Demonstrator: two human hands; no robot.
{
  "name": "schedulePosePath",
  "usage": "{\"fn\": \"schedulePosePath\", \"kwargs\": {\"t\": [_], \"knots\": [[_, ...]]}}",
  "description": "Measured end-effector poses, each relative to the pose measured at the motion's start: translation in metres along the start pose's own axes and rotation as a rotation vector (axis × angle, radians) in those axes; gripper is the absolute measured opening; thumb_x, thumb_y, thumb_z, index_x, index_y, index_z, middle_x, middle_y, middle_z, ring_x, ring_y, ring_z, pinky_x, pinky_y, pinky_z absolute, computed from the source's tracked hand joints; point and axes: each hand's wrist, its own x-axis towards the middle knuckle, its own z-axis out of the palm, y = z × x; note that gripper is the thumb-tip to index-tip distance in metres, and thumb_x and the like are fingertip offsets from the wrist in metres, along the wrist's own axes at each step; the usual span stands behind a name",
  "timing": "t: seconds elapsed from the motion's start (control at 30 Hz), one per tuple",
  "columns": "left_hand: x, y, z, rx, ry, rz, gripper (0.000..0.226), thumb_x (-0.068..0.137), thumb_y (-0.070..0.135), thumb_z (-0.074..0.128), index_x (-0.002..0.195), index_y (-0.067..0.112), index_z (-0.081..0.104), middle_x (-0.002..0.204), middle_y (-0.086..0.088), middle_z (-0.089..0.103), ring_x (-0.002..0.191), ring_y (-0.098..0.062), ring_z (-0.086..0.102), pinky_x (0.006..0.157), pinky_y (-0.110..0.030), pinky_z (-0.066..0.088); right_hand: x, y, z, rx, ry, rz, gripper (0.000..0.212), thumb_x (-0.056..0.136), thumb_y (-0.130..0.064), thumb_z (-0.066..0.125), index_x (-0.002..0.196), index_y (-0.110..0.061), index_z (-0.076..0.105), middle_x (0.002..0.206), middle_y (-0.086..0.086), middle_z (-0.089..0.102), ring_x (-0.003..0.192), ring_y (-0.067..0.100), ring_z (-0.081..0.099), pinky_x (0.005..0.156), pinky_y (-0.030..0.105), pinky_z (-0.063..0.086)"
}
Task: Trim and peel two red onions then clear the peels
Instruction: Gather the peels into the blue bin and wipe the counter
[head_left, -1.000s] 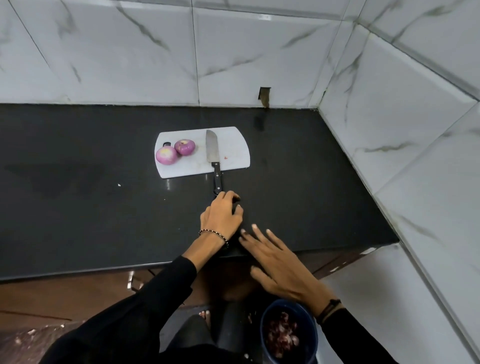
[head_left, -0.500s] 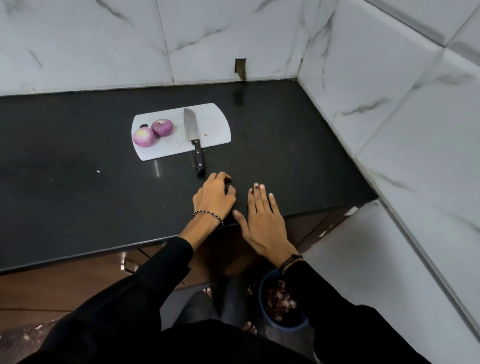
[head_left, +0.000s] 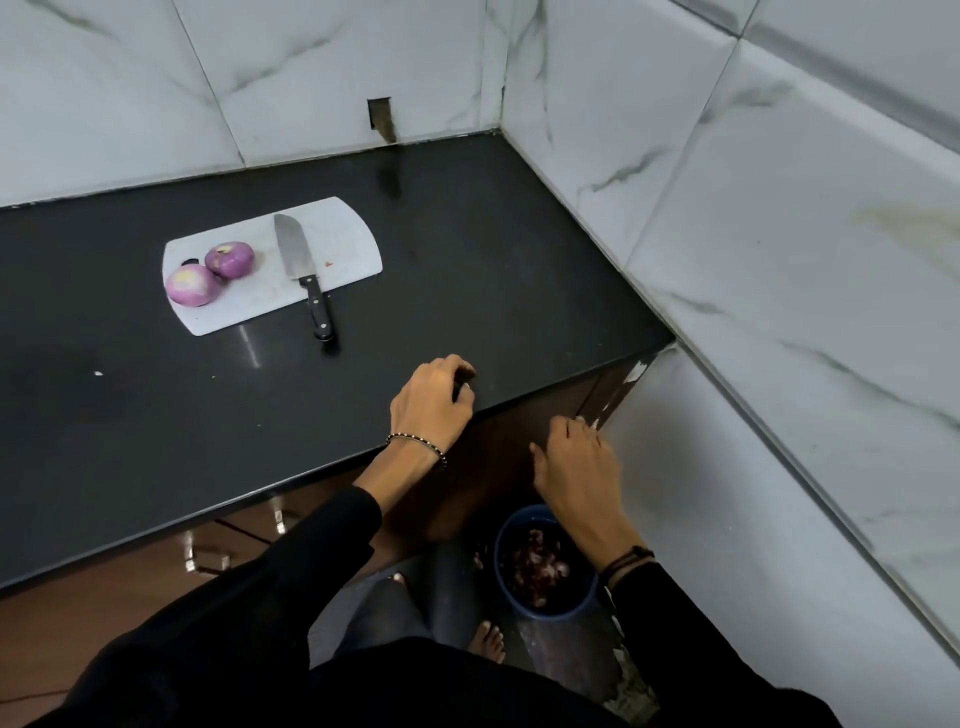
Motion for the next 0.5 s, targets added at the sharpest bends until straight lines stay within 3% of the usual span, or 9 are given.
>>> {"fn": "schedulePosePath", "kwargs": {"t": [0.07,0.13,0.27,0.37,0.5], "knots": [[0.0,0.003,0.002,0.006,-0.048,0.062,0.033,0.091,0.005,0.057,0.118,0.023,0.064,0.117,0.004,0.065,0.115,-0.017,0.056,0.087,-0.036,0.052,0.002,0.0,-0.007,-0.003,0.047,-0.038,0.02,0.1,-0.029,0.054,0.107,-0.011,0.061,0.109,0.007,0.067,0.104,0.026,0.061,0.072,0.034,0.043],[0.001,0.002,0.001,-0.033,-0.063,0.083,0.037,0.088,-0.002,0.06,0.114,0.023,0.065,0.115,0.004,0.065,0.111,-0.017,0.061,0.089,-0.039,0.054,0.008,-0.004,-0.016,-0.004,0.068,-0.051,0.013,0.098,-0.027,0.056,0.097,-0.015,0.06,0.097,0.002,0.066,0.093,0.024,0.063,0.062,0.031,0.038],[0.002,-0.004,-0.009,-0.073,-0.026,0.049,0.024,0.092,0.015,0.067,0.111,0.028,0.066,0.107,0.011,0.067,0.097,-0.009,0.063,0.08,-0.032,0.054,0.023,-0.021,-0.028,0.063,0.1,-0.136,0.011,0.099,-0.026,0.054,0.105,-0.018,0.058,0.097,-0.001,0.066,0.087,0.026,0.066,0.062,0.033,0.042],[0.003,-0.014,-0.024,-0.077,0.018,0.004,0.017,0.094,0.029,0.065,0.11,0.031,0.065,0.102,0.014,0.07,0.094,-0.008,0.064,0.077,-0.028,0.052,0.035,-0.042,-0.039,0.11,0.171,-0.213,0.021,0.101,-0.036,0.052,0.099,-0.016,0.058,0.09,0.001,0.069,0.079,0.029,0.067,0.058,0.032,0.037],[0.005,-0.033,-0.052,-0.084,0.101,-0.071,0.018,0.092,0.027,0.065,0.11,0.032,0.065,0.1,0.013,0.071,0.096,-0.01,0.066,0.081,-0.033,0.056,0.054,-0.081,-0.05,0.164,0.161,-0.311,0.022,0.102,-0.038,0.049,0.102,-0.018,0.058,0.094,0.0,0.069,0.084,0.027,0.067,0.062,0.032,0.036]]}}
